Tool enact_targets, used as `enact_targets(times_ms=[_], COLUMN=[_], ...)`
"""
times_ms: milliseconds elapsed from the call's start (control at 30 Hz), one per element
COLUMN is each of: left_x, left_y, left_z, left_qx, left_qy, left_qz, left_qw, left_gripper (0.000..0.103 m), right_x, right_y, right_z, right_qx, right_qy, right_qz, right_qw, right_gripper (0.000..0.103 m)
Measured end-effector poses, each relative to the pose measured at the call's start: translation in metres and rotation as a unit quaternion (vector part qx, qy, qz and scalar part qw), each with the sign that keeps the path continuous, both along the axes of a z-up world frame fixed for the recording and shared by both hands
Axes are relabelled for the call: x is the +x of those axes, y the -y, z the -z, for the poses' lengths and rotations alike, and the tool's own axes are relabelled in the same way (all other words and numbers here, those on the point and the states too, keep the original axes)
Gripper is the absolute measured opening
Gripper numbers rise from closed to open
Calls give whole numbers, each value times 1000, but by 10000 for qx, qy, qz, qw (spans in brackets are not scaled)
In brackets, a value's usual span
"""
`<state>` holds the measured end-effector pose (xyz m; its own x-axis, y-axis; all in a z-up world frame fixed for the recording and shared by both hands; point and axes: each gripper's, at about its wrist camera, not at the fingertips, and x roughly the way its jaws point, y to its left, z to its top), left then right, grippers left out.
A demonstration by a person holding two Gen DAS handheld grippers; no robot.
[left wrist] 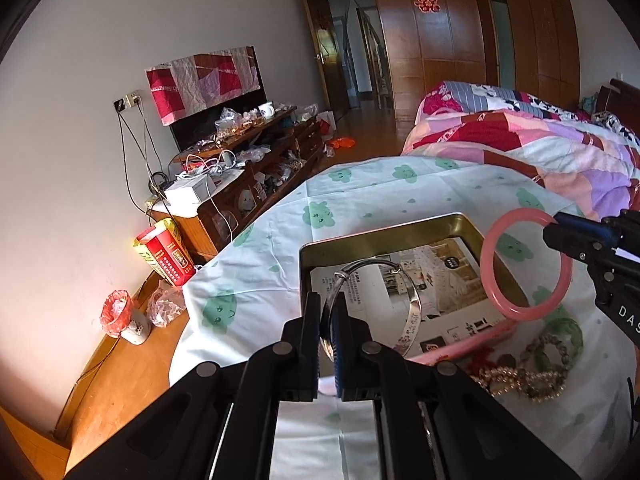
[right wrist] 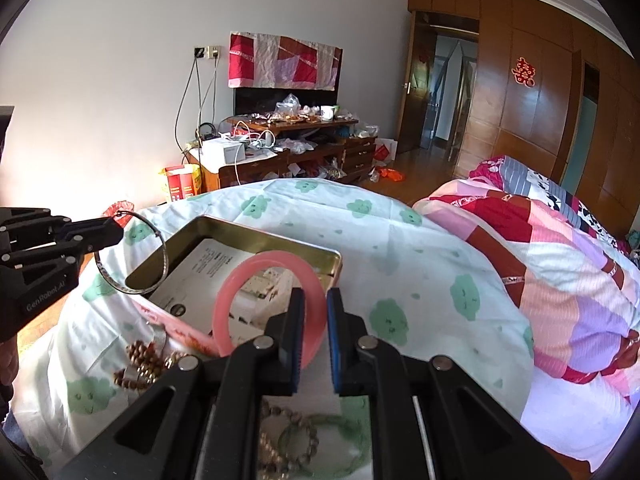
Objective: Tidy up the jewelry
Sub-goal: 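Carry the silver bangle in the left tool while the right tool carries the pink bangle over the tin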
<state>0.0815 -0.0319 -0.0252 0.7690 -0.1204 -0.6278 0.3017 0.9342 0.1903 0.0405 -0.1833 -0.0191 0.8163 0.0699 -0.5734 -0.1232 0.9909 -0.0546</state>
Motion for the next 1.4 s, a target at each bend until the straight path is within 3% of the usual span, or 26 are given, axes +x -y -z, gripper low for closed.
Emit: enact_targets(times_ms=[533,1400], left_x=[48,77], left_y=[11,20], left_z=[15,44], left_qx=[372,664], left_qy=[-194,-504], left_qz=[-106,-155], left_qw=[9991,9964], left_gripper=[4,4], right_x=[52,80], right_y=[-14,-22], right_z=[13,39], right_qx=[-352,-569], right_qy=[-194,-558], right_qz=[16,108], right_qw=[9992,9968], right_gripper=[13,13])
